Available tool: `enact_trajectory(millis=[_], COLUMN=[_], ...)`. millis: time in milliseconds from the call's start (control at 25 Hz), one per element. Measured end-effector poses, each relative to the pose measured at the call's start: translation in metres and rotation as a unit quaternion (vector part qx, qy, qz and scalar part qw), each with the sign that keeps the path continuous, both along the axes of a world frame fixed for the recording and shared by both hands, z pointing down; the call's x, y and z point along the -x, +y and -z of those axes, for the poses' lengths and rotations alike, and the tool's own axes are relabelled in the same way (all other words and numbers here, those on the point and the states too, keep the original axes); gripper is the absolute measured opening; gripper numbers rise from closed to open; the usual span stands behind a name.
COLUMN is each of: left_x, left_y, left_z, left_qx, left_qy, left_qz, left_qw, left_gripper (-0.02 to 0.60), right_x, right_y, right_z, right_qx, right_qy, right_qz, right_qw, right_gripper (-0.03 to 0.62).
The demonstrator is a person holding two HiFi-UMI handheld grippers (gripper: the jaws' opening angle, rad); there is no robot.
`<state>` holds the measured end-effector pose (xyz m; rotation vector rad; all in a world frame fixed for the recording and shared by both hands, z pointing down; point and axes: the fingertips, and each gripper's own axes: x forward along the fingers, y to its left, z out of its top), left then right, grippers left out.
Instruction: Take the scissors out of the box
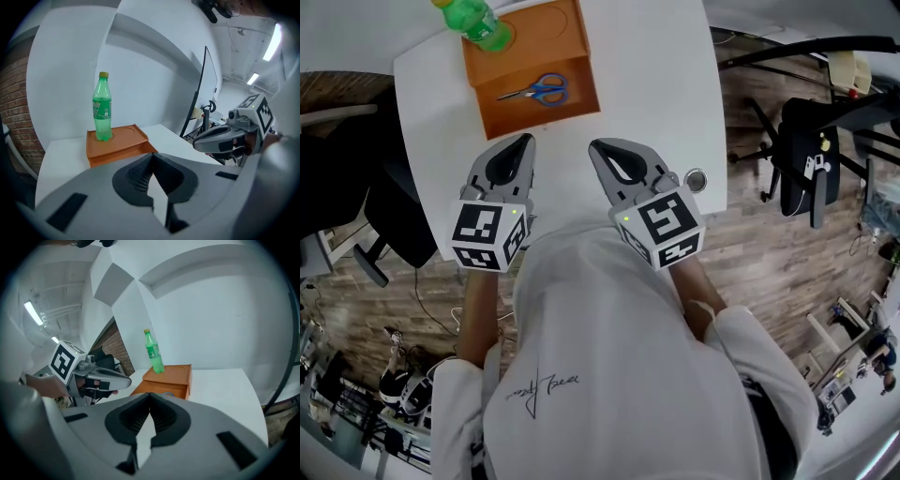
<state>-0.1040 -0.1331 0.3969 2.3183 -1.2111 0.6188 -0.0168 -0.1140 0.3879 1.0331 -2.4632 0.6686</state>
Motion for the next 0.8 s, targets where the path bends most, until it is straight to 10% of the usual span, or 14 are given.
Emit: enact_trajectory(millis=[800], left_x=[-0.005], left_y=[-0.030], left_z=[-0.034], left_qx=[0.012], left_qy=[-0.063], left_qz=[-0.080], left_qw=[0.9948], left_gripper=[0.008], right_x=[0.003], right_y=[-0.015], right_z=[-0.015], right_qx=[0.021], right_qy=[-0.005], right_qz=[-0.002], right_qw=[1.000], right_gripper=[0.009])
